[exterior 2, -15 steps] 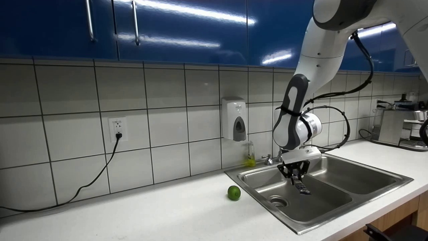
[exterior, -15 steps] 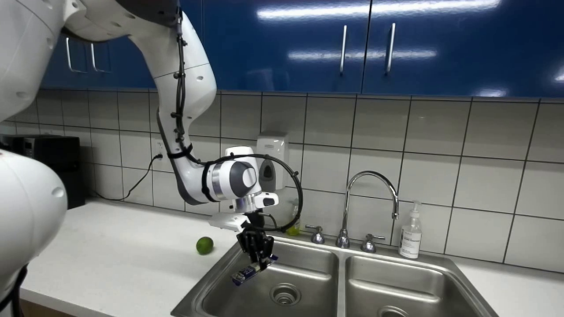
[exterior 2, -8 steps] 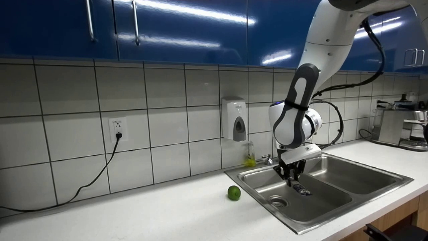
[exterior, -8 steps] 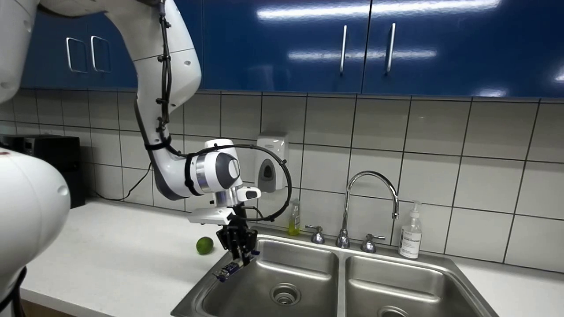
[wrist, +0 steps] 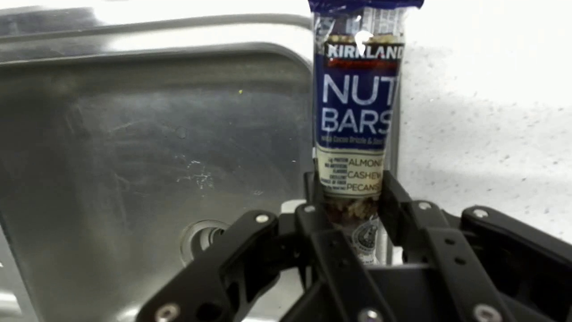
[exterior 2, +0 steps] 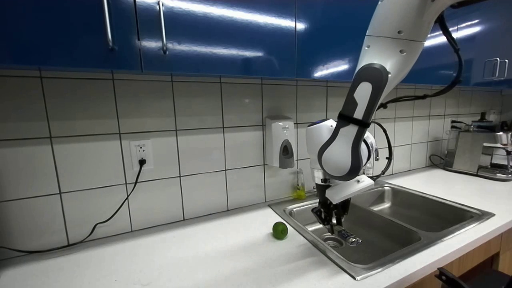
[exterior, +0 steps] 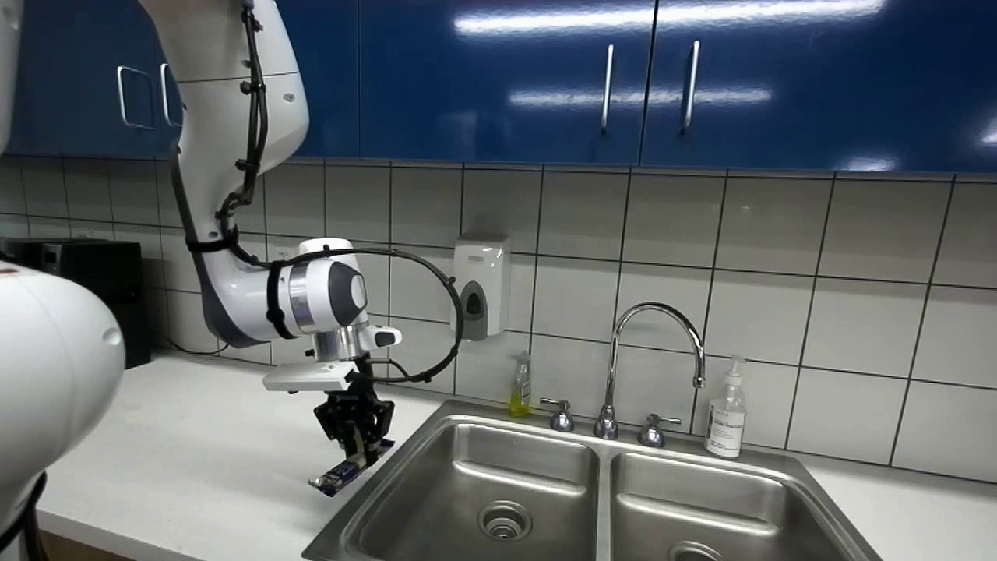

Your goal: Remove the snack bar from the sink and place it on the counter top

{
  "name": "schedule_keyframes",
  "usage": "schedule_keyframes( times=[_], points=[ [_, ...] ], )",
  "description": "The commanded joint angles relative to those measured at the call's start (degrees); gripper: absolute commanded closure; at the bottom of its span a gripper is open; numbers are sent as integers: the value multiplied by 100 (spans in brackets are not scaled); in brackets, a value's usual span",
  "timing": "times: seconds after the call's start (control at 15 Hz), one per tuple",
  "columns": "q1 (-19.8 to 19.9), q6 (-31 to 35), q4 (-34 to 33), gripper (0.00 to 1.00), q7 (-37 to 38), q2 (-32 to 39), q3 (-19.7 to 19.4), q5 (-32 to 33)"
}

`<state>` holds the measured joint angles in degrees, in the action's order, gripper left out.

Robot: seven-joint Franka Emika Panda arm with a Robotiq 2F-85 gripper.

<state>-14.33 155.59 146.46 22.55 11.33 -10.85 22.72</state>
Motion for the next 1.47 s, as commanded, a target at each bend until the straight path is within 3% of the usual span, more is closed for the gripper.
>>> schedule_keyframes(
  times=[0.0, 0.6, 1.4],
  points=[
    [96, -154, 167, 90, -134, -214, 526, -83],
    [-14, -35, -181, 90, -481, 490, 1419, -643],
    [-79, 152, -866, 90, -987, 1378, 1732, -1357]
  ],
)
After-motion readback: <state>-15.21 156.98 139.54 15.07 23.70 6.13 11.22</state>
